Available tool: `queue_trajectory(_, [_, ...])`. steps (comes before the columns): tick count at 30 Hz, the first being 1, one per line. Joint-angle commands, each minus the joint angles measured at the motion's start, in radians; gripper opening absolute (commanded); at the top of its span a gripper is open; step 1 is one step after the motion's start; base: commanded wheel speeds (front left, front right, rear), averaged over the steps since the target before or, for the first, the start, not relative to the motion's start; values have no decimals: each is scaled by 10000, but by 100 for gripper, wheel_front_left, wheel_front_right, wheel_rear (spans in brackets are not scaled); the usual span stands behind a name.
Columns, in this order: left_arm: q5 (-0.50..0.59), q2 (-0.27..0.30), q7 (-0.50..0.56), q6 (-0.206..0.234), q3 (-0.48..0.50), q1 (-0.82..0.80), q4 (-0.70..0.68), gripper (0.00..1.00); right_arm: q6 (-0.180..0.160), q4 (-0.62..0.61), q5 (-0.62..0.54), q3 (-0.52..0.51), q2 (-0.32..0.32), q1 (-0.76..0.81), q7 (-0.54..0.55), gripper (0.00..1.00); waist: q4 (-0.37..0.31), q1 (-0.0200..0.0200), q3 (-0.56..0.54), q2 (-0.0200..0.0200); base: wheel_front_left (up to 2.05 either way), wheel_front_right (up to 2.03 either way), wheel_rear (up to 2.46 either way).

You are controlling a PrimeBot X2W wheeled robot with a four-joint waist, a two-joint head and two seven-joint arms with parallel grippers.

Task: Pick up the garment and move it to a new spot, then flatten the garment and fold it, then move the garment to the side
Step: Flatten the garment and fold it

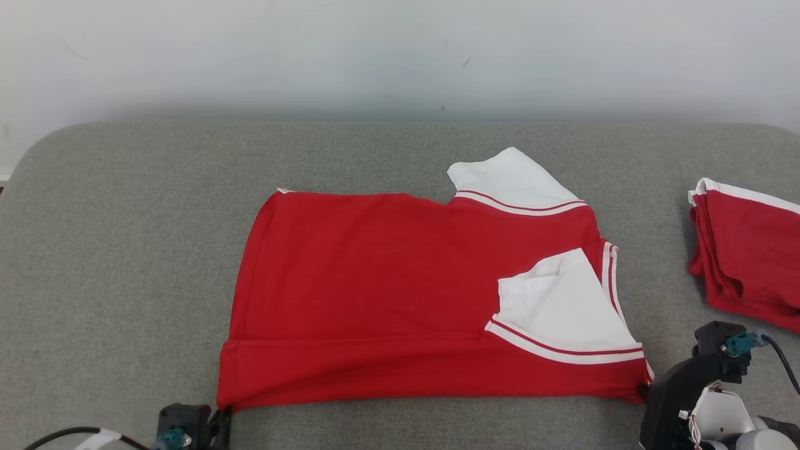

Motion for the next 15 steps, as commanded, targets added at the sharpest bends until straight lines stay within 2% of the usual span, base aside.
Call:
queue_trajectory(1, [-56,222,-10,-166,-16,81,-97,0,-21,4,-68,-56,-10,-66,-39,0,-10,0,-38,0,0,0,0])
queue_trajectory(4, [-118,522,21,-567,-110,208,-262,0,-21,-60,-32,-59,-9,-30,-37,0,-15,0,-107,0,0,0,0])
queue_trajectory(9, [-319,786,140,-926,-118,393,-584,0,-21,-385,744,142,-134,375,295,0,52,0,-240,0,0,0,0])
queue_trajectory(15, [-832,1089,423,-1157,-83,889,-1113,0,-21,-1751,1784,142,-697,1242,1063,0,3,0,-357,0,0,0,0])
